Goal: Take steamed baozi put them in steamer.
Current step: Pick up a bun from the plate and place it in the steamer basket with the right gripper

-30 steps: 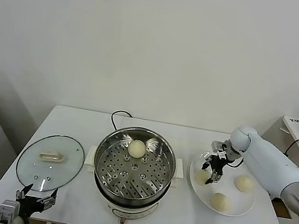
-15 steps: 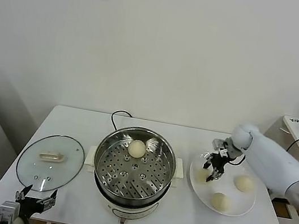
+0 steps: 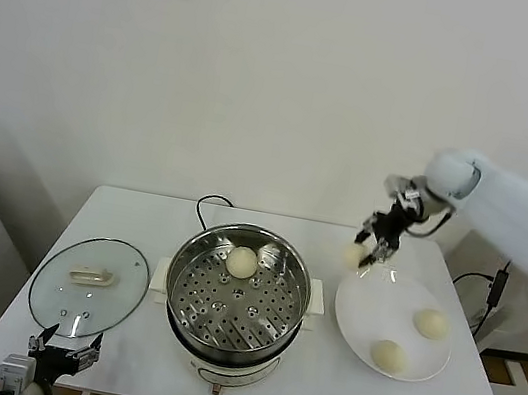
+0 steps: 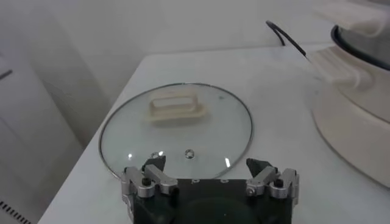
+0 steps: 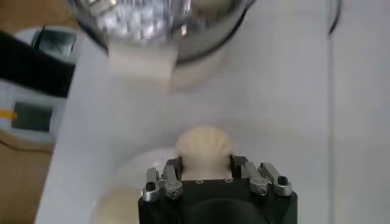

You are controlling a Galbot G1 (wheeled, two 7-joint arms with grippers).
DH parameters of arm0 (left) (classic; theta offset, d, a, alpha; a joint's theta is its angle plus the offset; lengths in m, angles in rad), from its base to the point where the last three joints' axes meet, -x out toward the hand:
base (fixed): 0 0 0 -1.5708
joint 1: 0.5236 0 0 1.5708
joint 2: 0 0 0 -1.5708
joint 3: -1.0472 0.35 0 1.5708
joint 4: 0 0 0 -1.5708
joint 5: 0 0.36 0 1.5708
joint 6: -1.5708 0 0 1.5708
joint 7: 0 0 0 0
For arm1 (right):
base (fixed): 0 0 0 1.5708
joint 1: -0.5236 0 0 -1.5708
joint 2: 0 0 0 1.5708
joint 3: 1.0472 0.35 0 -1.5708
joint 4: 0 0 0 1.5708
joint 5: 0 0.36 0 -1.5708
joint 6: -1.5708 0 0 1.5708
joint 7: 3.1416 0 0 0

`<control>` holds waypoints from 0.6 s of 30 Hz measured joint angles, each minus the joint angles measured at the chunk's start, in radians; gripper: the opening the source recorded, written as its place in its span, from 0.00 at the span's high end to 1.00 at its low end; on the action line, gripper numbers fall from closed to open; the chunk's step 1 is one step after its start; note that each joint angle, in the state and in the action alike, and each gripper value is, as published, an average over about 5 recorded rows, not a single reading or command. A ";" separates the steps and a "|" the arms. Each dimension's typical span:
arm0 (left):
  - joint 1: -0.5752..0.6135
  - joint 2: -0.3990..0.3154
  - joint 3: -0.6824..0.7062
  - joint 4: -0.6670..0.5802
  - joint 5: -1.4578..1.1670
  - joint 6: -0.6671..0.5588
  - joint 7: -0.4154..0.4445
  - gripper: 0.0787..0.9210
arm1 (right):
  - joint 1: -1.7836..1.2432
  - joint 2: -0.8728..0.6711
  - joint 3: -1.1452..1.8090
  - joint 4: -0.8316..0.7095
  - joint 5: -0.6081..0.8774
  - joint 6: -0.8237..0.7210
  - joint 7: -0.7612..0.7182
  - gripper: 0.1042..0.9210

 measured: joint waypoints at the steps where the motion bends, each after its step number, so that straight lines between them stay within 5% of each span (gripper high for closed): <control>1: 0.001 0.000 0.001 -0.001 0.000 0.000 0.000 0.12 | 0.022 0.005 -0.012 0.015 0.030 -0.013 0.004 0.51; 18: 0.002 -0.017 0.013 -0.010 0.016 0.004 -0.001 0.12 | 0.128 0.125 -0.093 0.239 0.359 -0.214 0.206 0.51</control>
